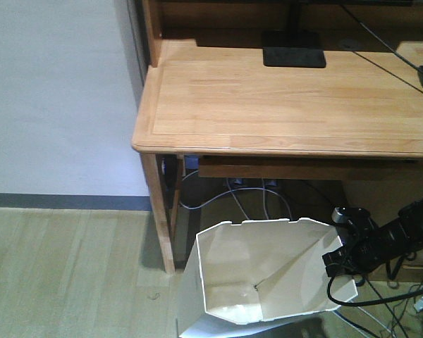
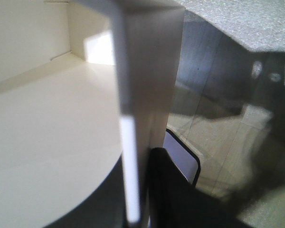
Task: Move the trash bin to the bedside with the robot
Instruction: 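Hold the bin in the right gripper while the base turns away from the desk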
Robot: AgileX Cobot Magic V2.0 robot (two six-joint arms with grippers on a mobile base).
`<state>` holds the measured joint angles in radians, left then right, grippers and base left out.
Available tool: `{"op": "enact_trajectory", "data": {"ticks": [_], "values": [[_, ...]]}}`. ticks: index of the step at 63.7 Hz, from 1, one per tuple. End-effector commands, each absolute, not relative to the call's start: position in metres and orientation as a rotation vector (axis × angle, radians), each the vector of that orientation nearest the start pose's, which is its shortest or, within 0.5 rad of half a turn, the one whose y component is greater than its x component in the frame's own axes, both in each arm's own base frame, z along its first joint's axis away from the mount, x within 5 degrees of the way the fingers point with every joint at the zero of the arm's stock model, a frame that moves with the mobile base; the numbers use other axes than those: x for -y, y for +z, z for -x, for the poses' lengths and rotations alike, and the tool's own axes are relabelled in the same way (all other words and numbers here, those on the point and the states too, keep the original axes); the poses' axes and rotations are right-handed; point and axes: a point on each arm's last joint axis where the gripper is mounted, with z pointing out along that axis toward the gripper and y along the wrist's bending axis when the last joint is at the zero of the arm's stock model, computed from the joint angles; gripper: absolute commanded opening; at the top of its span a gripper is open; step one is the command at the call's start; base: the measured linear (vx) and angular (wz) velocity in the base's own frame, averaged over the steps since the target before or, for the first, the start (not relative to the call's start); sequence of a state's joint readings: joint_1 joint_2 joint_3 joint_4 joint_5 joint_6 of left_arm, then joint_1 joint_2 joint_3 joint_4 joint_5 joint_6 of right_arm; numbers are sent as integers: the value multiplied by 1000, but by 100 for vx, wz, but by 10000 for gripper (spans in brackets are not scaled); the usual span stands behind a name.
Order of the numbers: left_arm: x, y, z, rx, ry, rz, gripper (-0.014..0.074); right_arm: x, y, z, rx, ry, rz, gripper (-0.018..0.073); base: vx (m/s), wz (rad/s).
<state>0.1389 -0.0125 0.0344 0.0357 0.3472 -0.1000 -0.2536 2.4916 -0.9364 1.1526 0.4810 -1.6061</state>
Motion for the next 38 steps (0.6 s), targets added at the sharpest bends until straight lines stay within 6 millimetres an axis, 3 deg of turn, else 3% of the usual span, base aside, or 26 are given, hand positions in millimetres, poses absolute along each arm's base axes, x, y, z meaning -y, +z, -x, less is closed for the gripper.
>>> {"op": "enact_trajectory", "data": {"ticks": [1, 38], "values": [[-8, 176, -53, -1766, 54, 191, -6, 21, -33, -298, -2837, 959, 351, -6, -6, 23], [-8, 176, -53, -1766, 54, 191, -6, 21, -33, -298, -2836, 961, 351, -6, -9, 37]]}}
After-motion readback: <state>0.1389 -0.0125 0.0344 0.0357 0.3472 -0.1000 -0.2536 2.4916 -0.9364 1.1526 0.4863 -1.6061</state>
